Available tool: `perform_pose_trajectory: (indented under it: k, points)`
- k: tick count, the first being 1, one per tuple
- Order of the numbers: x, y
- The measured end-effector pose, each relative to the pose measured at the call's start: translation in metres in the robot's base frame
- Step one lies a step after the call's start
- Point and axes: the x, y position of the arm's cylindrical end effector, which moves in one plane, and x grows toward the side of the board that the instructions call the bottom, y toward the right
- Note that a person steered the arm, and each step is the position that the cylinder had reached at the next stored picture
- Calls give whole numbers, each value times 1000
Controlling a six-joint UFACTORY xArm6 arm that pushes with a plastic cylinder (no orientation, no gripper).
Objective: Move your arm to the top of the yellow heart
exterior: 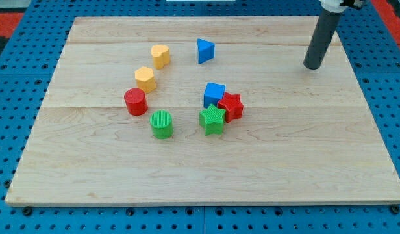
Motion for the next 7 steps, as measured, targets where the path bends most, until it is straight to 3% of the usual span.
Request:
perform_pose_trajectory:
  k: [5, 7]
  points:
    - [1, -14]
    - [-22, -113]
